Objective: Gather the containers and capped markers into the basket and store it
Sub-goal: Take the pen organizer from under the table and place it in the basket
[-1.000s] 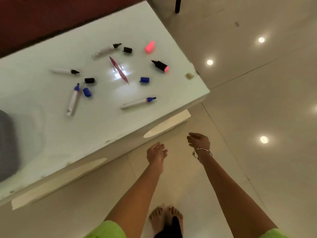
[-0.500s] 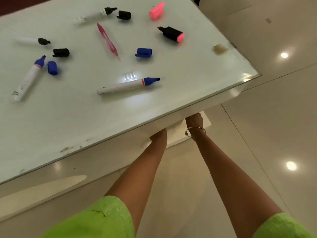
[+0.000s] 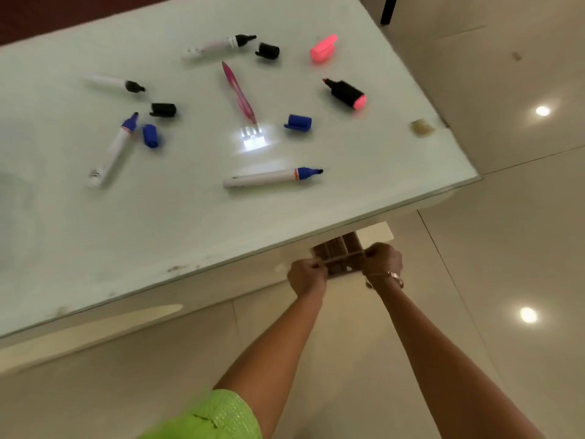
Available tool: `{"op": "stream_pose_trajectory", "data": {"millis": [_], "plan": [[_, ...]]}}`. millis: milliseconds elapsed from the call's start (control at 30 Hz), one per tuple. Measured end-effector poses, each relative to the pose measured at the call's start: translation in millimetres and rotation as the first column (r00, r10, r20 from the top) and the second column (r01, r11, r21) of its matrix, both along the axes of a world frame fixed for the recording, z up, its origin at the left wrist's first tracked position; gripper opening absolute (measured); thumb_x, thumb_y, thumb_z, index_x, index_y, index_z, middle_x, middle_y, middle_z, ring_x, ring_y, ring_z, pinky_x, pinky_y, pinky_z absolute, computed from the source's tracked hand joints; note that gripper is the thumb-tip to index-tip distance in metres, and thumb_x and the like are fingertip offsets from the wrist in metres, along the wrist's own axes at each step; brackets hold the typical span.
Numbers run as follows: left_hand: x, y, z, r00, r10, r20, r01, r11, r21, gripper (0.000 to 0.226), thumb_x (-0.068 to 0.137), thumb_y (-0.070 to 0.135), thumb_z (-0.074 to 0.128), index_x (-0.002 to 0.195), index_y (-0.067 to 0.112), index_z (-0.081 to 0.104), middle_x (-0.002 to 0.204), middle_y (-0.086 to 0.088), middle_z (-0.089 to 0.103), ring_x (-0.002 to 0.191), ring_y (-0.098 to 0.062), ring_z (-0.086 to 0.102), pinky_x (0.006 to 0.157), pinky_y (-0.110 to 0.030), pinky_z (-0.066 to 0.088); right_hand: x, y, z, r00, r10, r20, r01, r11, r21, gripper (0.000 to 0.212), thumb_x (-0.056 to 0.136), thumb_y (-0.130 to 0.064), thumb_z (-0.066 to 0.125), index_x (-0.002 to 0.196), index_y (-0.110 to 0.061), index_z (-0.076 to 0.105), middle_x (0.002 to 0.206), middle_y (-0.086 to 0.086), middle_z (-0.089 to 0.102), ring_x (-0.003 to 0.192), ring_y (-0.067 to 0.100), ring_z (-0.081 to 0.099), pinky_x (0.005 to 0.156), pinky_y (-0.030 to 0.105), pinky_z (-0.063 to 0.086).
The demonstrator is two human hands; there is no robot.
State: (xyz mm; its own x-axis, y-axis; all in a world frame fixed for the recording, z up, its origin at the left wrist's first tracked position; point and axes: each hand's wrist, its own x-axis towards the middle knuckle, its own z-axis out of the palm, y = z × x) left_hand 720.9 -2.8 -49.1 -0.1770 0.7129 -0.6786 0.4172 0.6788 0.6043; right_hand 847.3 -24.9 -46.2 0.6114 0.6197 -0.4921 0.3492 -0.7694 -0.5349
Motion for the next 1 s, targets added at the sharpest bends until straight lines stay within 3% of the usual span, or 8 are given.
{"op": "stream_pose_trajectory", "data": {"millis": [167, 367, 467, 567, 767, 833, 933, 1000], "plan": [[-24, -80, 96, 0.998, -0.061, 0.006, 0.062, 0.992, -0.109, 0.023, 0.073, -0.006, 0.066, 0.087, 0.01, 0.075, 0.092, -0.009, 0.074, 0.083, -0.02, 0.068, 0.083, -0.03, 0.055, -22, -87, 95, 0.995, 0.1, 0.026, -0.091, 0.966, -0.242, 0.022, 0.071, -0.025, 0.07, 0.069, -0.01, 0.054, 0.068, 0.011, 0.06, 0.063, 0.028, 0.054, 0.053, 0.027, 0.038], [-53, -119, 239, 0.993, -0.113, 0.04, 0.117, 0.988, -0.098, 0.017, 0.074, -0.004, 0.069, 0.085, 0.007, 0.074, 0.093, -0.01, 0.074, 0.084, -0.018, 0.068, 0.078, -0.026, 0.056, -44, -134, 237, 0.991, 0.135, -0.007, -0.13, 0.94, -0.317, 0.033, 0.065, -0.024, 0.075, 0.054, -0.015, 0.046, 0.069, 0.02, 0.069, 0.066, 0.033, 0.065, 0.052, 0.03, 0.046], [-74, -113, 295, 0.996, -0.092, 0.015, 0.092, 0.995, -0.027, 0.024, 0.074, 0.0, 0.071, 0.097, 0.005, 0.07, 0.102, -0.01, 0.071, 0.089, -0.02, 0.067, 0.081, -0.03, 0.056, -65, -120, 298, 0.985, 0.175, 0.0, -0.169, 0.949, -0.266, 0.037, 0.066, -0.022, 0.075, 0.051, -0.017, 0.042, 0.067, 0.02, 0.069, 0.066, 0.033, 0.061, 0.045, 0.024, 0.033], [-111, -89, 338, 0.999, 0.033, 0.005, -0.033, 0.999, 0.034, 0.045, 0.071, 0.004, 0.075, 0.114, 0.001, 0.061, 0.109, -0.017, 0.067, 0.095, -0.026, 0.066, 0.084, -0.038, 0.055, -99, -85, 351, 0.976, 0.215, -0.025, -0.216, 0.96, -0.18, 0.028, 0.068, -0.018, 0.072, 0.055, -0.011, 0.048, 0.065, 0.019, 0.065, 0.064, 0.032, 0.058, 0.053, 0.028, 0.04], [-237, -19, 388, 0.949, 0.308, 0.069, -0.313, 0.945, 0.092, 0.019, 0.059, 0.0, 0.08, 0.067, 0.016, 0.073, 0.076, -0.022, 0.073, 0.073, -0.032, 0.07, 0.074, -0.049, 0.058, -213, 4, 409, 0.921, 0.386, -0.06, -0.387, 0.922, -0.009, 0.032, 0.07, -0.027, 0.072, 0.057, -0.012, 0.047, 0.077, 0.022, 0.068, 0.078, 0.037, 0.061, 0.061, 0.034, 0.042], [-285, 3, 398, 0.932, 0.357, 0.058, -0.362, 0.925, 0.114, 0.018, 0.062, -0.001, 0.08, 0.076, 0.007, 0.074, 0.079, -0.021, 0.072, 0.07, -0.03, 0.07, 0.074, -0.046, 0.059, -259, 32, 417, 0.9, 0.43, -0.078, -0.429, 0.903, 0.031, 0.024, 0.07, -0.024, 0.07, 0.068, -0.003, 0.059, 0.083, 0.023, 0.069, 0.082, 0.038, 0.062, 0.067, 0.036, 0.047], [-357, 36, 420, 0.889, 0.451, 0.077, -0.458, 0.882, 0.115, 0.026, 0.069, -0.006, 0.075, 0.094, -0.009, 0.068, 0.076, -0.014, 0.068, 0.049, -0.018, 0.062, 0.057, -0.03, 0.059, -332, 66, 421, 0.868, 0.485, -0.108, -0.481, 0.874, 0.063, 0.023, 0.07, -0.018, 0.068, 0.08, 0.002, 0.062, 0.088, 0.023, 0.068, 0.088, 0.038, 0.06, 0.072, 0.035, 0.045], [-396, 53, 428, 0.889, 0.456, 0.038, -0.457, 0.883, 0.108, 0.024, 0.071, -0.005, 0.074, 0.094, -0.009, 0.068, 0.077, -0.013, 0.066, 0.054, -0.02, 0.061, 0.063, -0.034, 0.059, -374, 84, 421, 0.86, 0.493, -0.13, -0.488, 0.87, 0.076, 0.022, 0.071, -0.017, 0.067, 0.081, 0.001, 0.063, 0.089, 0.021, 0.068, 0.088, 0.038, 0.06, 0.071, 0.034, 0.044]]}}
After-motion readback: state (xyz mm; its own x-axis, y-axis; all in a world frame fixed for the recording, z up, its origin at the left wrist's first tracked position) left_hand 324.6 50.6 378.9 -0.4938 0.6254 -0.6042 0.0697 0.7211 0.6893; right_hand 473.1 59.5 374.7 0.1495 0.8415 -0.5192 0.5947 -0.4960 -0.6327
